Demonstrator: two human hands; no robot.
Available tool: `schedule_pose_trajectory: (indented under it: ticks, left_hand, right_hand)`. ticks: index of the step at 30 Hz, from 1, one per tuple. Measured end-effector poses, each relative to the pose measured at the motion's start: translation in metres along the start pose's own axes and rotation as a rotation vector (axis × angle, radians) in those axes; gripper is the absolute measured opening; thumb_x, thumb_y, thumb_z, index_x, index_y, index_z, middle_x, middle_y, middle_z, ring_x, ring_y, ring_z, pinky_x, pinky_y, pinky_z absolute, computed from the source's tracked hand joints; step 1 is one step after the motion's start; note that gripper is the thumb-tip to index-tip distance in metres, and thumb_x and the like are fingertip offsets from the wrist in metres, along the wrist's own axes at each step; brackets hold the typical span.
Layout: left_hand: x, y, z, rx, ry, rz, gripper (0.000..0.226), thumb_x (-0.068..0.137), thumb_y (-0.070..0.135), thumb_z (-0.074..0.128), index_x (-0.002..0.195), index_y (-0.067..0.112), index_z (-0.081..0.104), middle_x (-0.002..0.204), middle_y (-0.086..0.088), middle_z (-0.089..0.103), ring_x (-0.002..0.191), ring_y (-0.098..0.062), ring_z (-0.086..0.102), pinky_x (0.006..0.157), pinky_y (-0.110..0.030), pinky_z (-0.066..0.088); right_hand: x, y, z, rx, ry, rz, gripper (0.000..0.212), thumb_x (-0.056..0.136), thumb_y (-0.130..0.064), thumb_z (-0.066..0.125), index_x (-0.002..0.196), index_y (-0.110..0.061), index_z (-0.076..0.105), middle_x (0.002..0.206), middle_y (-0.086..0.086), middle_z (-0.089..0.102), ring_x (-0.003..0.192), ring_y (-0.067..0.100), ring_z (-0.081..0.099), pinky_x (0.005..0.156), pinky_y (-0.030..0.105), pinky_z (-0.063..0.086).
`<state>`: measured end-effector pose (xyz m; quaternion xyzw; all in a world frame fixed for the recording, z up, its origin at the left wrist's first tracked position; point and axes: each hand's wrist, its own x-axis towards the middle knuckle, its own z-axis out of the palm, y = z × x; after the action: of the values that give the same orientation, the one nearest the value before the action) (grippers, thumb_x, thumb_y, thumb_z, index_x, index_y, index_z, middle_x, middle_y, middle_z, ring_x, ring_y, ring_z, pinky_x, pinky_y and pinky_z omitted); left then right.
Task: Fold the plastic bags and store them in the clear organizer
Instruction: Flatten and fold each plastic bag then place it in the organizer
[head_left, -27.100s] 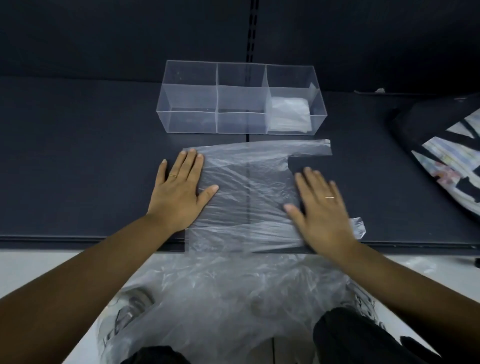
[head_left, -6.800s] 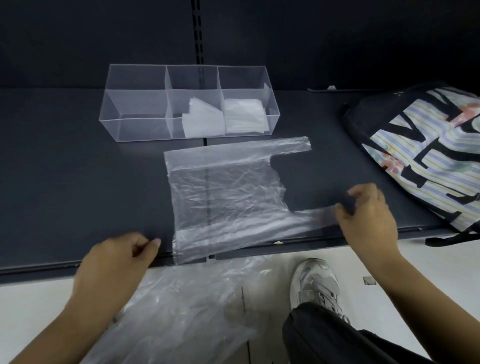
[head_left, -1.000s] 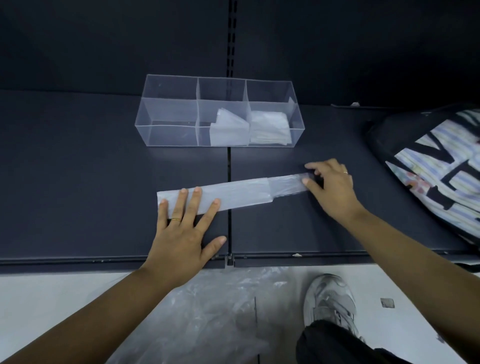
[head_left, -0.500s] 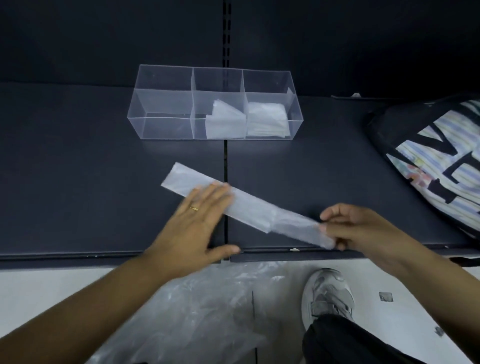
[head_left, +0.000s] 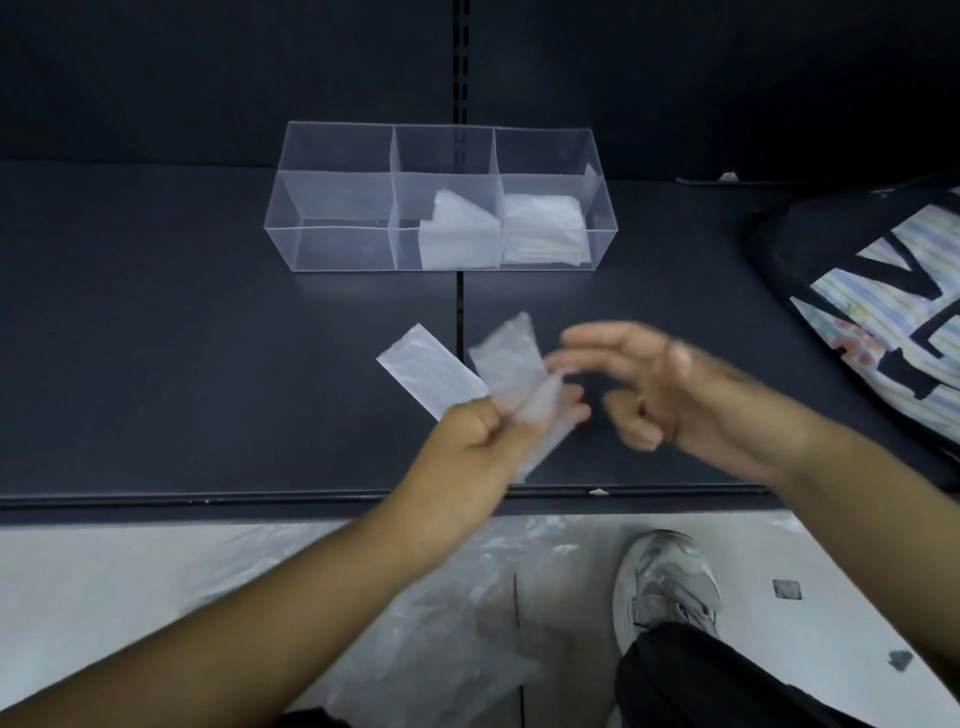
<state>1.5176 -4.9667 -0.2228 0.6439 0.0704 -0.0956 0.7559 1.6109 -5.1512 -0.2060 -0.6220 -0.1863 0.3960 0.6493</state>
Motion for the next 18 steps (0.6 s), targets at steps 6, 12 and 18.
schedule_pose_trajectory:
  ticks: [6, 12, 18]
  left_hand:
    - [0.024, -0.018, -0.037, -0.242, 0.013, -0.207, 0.029, 0.100, 0.023, 0.043, 0.117, 0.014, 0.064, 0.113, -0.006, 0.071, 0.109, -0.019, 0.066, 0.091, -0.029, 0.053]
    - [0.046, -0.034, -0.068, -0.171, 0.287, -0.376, 0.019, 0.098, 0.019, 0.054, 0.099, 0.006, 0.067, 0.096, -0.011, 0.074, 0.085, -0.018, 0.073, 0.069, -0.026, 0.058]
    - [0.065, -0.028, -0.085, 0.143, 0.498, -0.224, 0.017, 0.094, 0.011, 0.060, 0.100, -0.001, 0.069, 0.082, -0.011, 0.068, 0.057, -0.012, 0.067, 0.059, -0.023, 0.057]
  right_hand:
    - [0.025, 0.047, 0.016, -0.268, 0.003, 0.262, 0.025, 0.087, -0.015, 0.069, 0.111, -0.011, 0.062, 0.095, 0.007, 0.071, 0.060, 0.013, 0.050, 0.057, 0.024, 0.043]
    - [0.028, 0.064, 0.024, -0.439, 0.353, 0.306, 0.006, 0.086, -0.012, 0.068, 0.081, -0.016, 0.065, 0.066, 0.001, 0.069, 0.042, 0.009, 0.048, 0.040, 0.020, 0.038]
    - [0.033, 0.069, 0.028, -0.431, 0.437, 0.318, 0.008, 0.082, -0.012, 0.069, 0.078, -0.017, 0.065, 0.062, 0.000, 0.068, 0.038, 0.010, 0.049, 0.035, 0.016, 0.032]
